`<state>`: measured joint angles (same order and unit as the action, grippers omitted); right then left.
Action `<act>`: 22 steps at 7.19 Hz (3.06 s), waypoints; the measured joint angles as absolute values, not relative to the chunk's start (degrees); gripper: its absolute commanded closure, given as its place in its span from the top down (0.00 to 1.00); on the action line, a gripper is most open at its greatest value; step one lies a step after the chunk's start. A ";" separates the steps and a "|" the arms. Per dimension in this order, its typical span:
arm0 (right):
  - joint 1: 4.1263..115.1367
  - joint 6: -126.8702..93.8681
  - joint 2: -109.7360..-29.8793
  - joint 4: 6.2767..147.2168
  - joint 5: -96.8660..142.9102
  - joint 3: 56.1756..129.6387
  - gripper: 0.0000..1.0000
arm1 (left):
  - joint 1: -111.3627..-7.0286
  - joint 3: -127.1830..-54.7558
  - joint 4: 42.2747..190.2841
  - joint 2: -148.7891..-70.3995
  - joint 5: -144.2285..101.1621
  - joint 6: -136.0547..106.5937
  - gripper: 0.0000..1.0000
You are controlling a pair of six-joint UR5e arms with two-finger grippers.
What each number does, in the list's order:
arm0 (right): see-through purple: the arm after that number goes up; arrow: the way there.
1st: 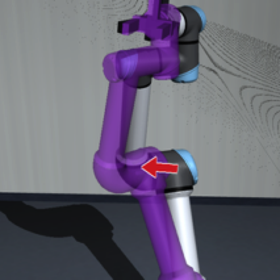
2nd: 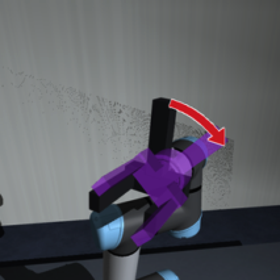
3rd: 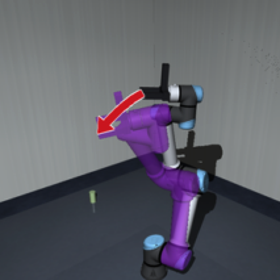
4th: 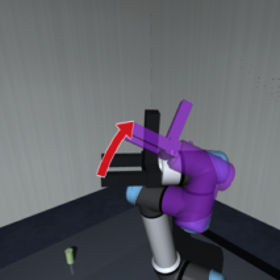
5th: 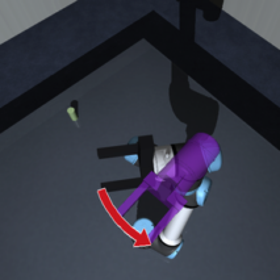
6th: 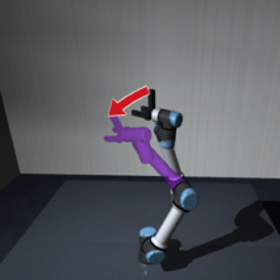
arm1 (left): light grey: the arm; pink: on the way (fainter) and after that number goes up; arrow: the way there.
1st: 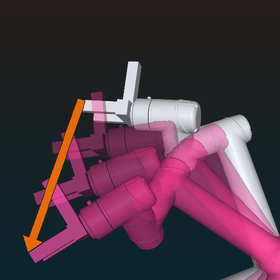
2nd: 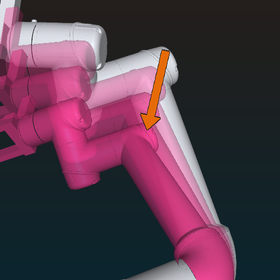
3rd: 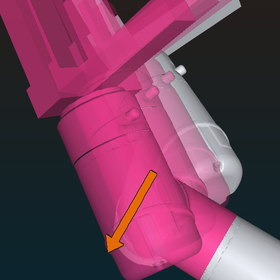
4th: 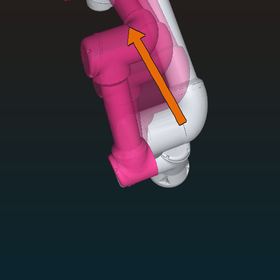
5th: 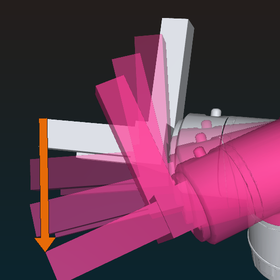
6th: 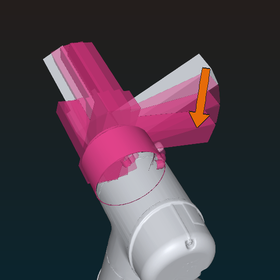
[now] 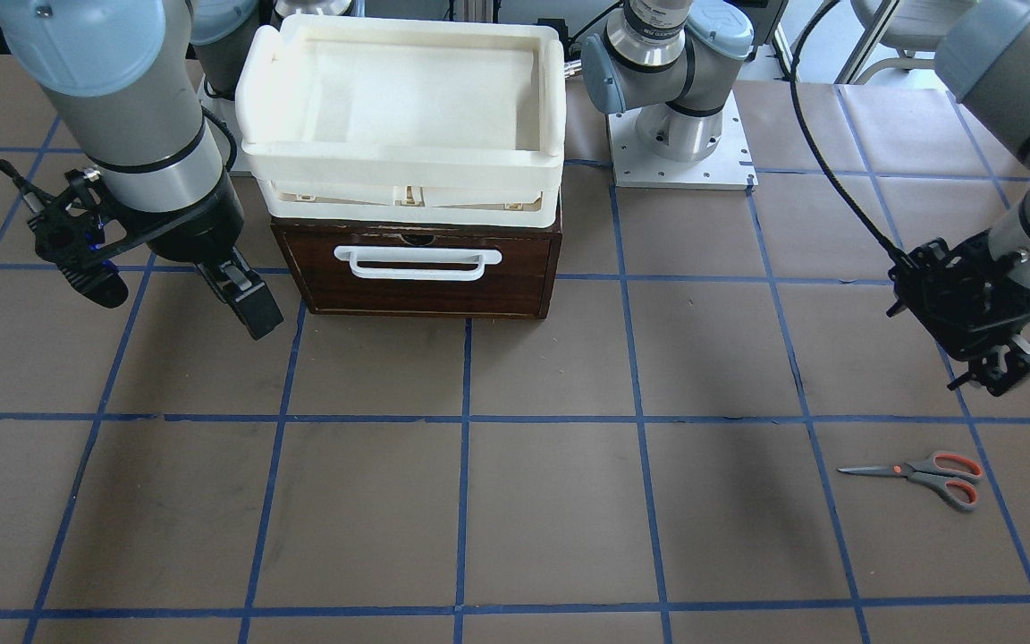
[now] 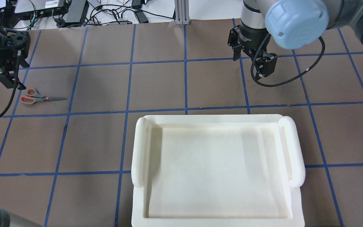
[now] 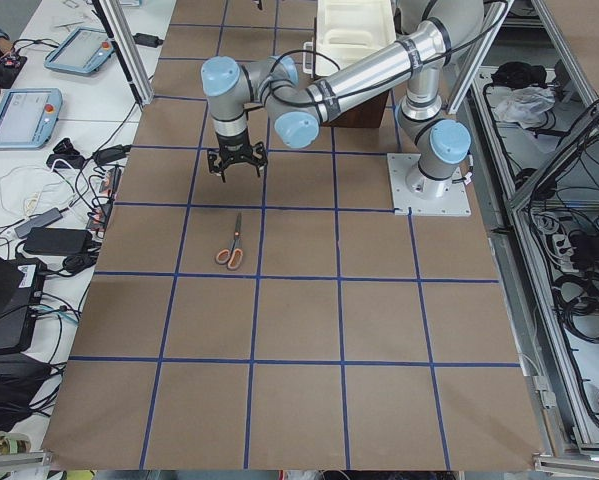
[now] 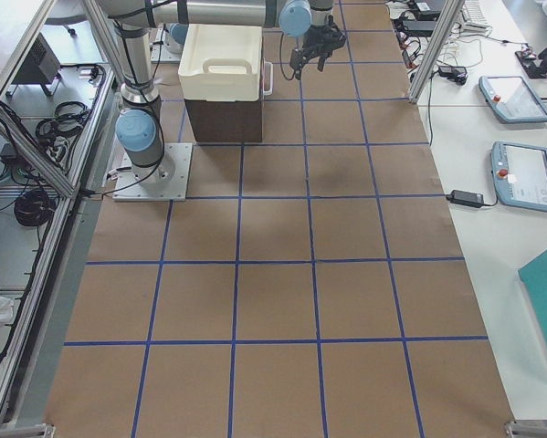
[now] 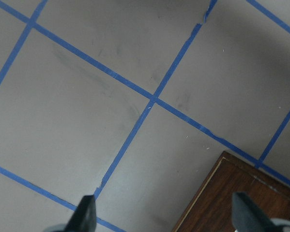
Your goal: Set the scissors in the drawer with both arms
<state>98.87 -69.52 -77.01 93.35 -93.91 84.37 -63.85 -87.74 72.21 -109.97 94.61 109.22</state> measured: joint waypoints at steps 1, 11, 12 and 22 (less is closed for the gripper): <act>100.51 -74.47 -75.68 93.35 -94.23 84.37 1.00 | -62.59 -87.72 68.56 -112.80 94.06 114.82 1.00; 107.44 -100.67 -68.21 92.41 -87.87 84.42 1.00 | -59.02 -88.58 55.11 -124.70 87.90 134.91 1.00; 107.63 -101.49 -67.77 91.51 -87.21 84.40 1.00 | -58.96 -88.67 55.08 -124.71 88.99 132.70 1.00; 107.78 -103.97 -66.42 85.62 -85.20 85.76 1.00 | -58.26 -90.29 54.44 -126.21 90.94 128.67 0.98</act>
<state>107.78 -103.97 -66.42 85.62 -85.20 85.76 -58.26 -90.29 54.44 -126.21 90.94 128.67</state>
